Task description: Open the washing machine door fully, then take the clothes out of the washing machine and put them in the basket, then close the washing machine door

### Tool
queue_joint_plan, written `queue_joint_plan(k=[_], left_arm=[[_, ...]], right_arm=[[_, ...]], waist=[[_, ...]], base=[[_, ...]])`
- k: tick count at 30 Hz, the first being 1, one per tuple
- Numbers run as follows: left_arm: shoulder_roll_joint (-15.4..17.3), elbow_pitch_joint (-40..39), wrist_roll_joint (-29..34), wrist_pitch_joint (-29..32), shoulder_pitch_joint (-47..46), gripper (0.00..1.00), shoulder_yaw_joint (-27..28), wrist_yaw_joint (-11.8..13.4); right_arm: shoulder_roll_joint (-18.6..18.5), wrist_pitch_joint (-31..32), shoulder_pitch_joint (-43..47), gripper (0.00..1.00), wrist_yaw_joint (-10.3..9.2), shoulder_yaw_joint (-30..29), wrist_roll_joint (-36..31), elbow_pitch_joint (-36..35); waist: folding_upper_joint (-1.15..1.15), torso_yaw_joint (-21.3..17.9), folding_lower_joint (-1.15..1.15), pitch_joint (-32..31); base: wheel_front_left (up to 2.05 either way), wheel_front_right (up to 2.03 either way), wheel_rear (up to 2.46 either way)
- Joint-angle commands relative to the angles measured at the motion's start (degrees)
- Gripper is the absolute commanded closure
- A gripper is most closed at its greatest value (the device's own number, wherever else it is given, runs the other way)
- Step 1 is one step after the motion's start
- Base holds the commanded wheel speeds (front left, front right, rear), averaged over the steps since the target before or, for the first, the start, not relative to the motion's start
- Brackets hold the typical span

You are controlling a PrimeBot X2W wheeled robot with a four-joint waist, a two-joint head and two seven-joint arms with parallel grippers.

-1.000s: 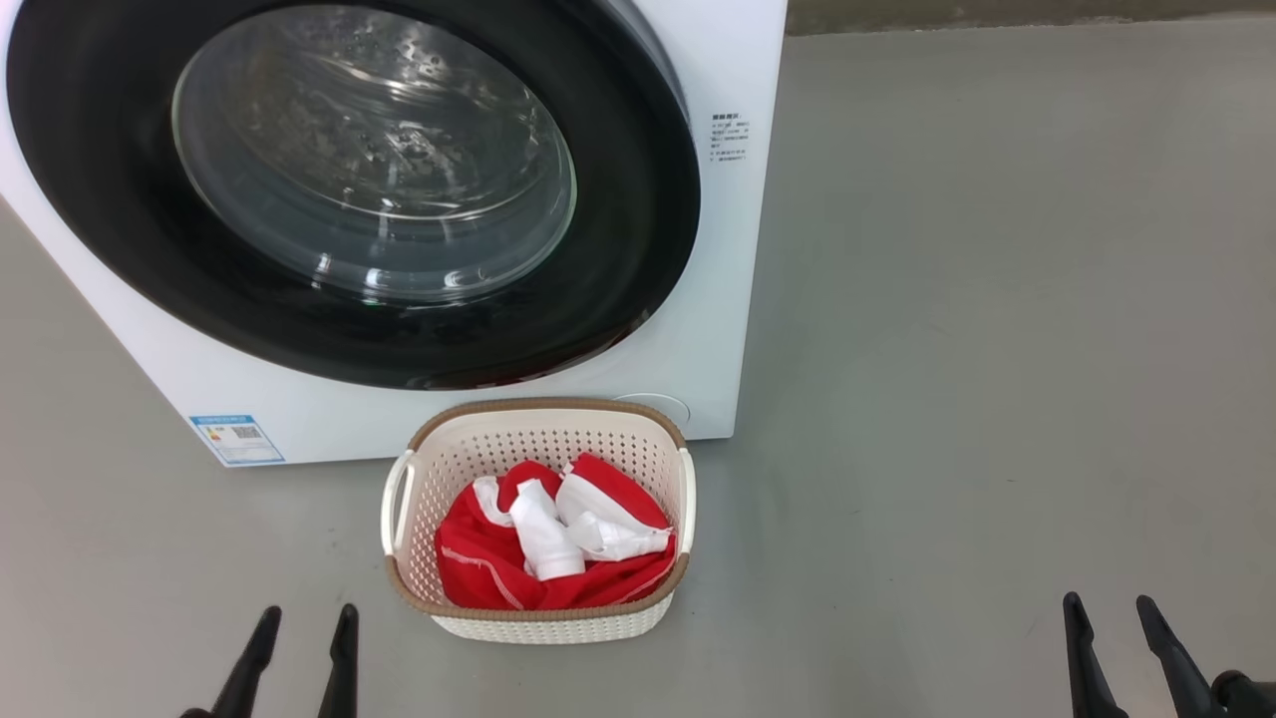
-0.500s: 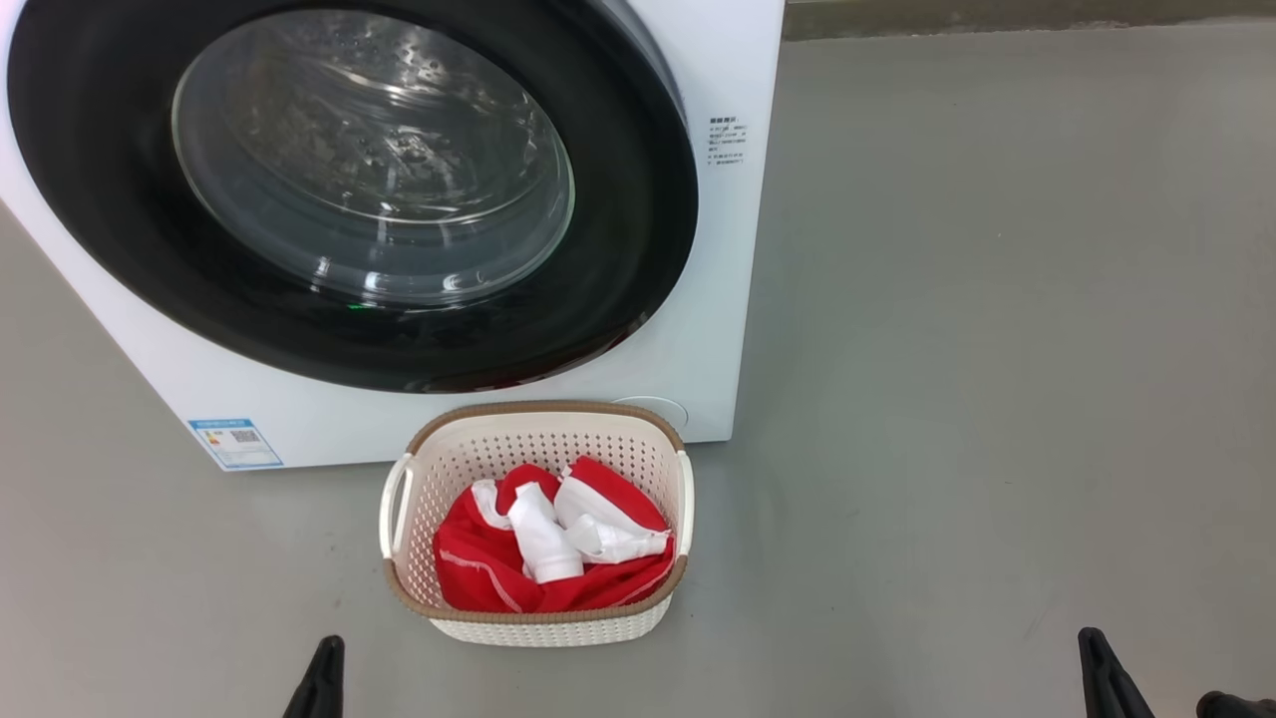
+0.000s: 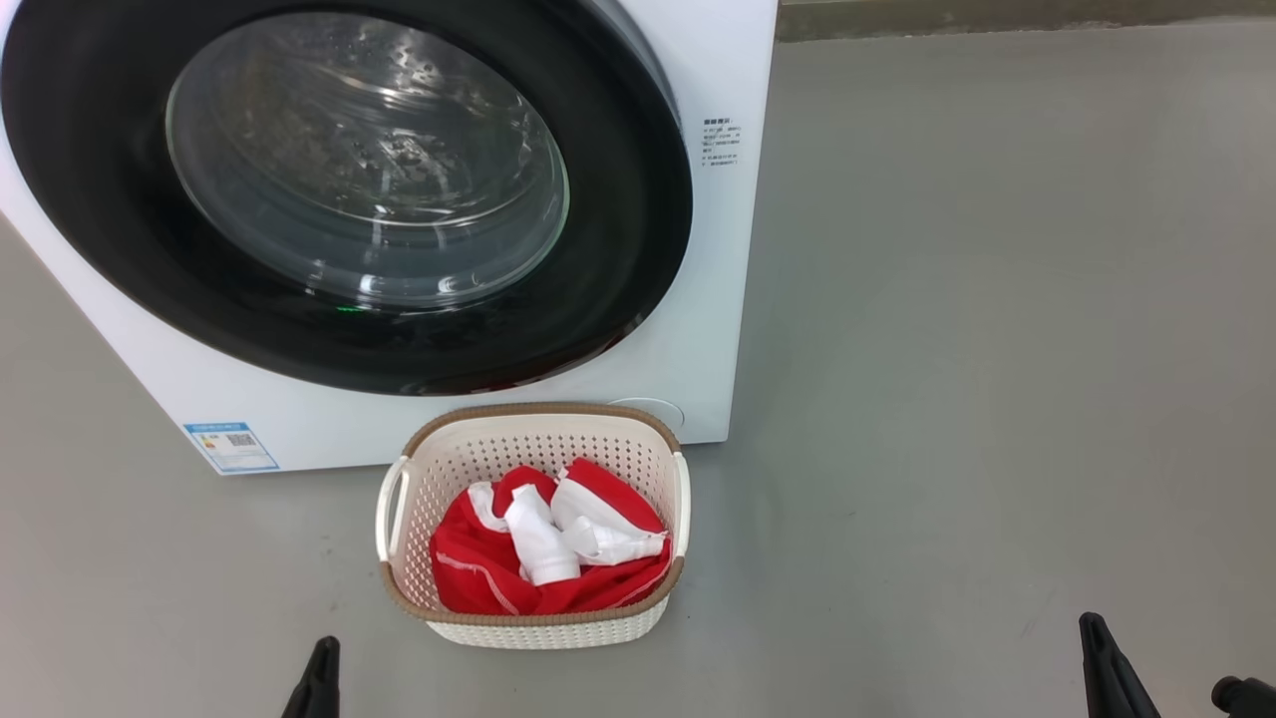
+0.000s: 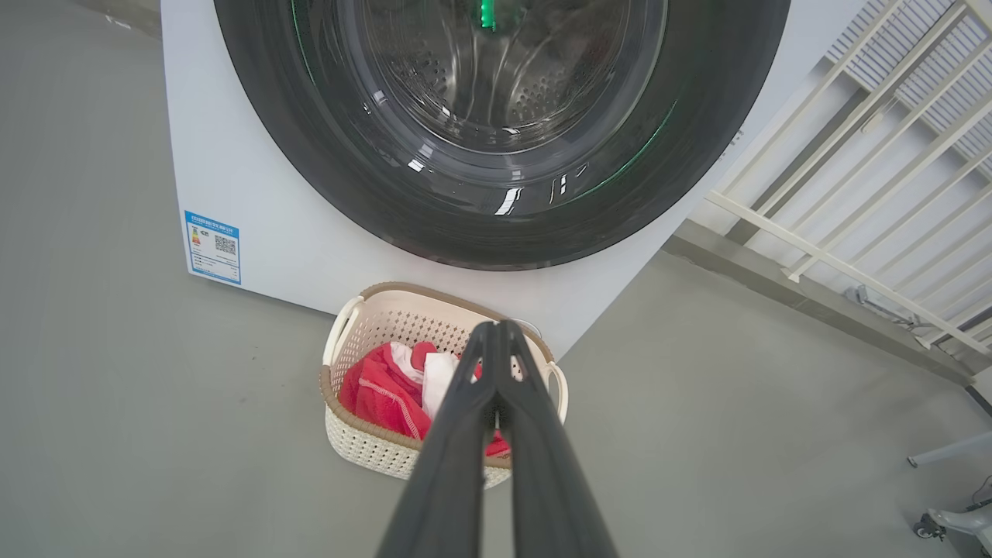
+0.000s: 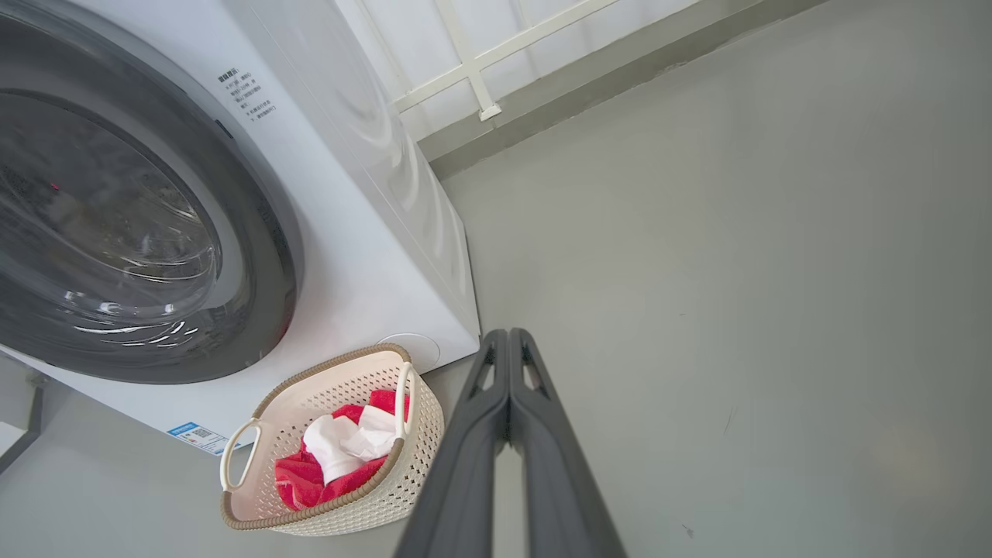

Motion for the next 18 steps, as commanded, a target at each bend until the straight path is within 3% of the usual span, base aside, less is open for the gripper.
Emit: queue_joint_plan(k=[1, 18], left_arm=[[0.67, -1.04, -1.29, 0.28, -2.03, 1.00, 0.89, -0.08], [0.33, -0.84, -11.21, 2.98, -3.55, 1.00, 1.72, -0.14]], right_arm=[[-1.01, 0.18, -1.94, 1.00, -0.01, 0.32, 1.45, -1.44], [-1.28, 3.04, -4.20, 1.00, -0.02, 0.77, 11.50, -1.71]], waist=[[0.00, -0.03, -0.01, -0.02], [0.00, -0.50, -0.01, -0.26]], base=[[0.00, 0.00, 0.00], [0.00, 0.00, 0.00]])
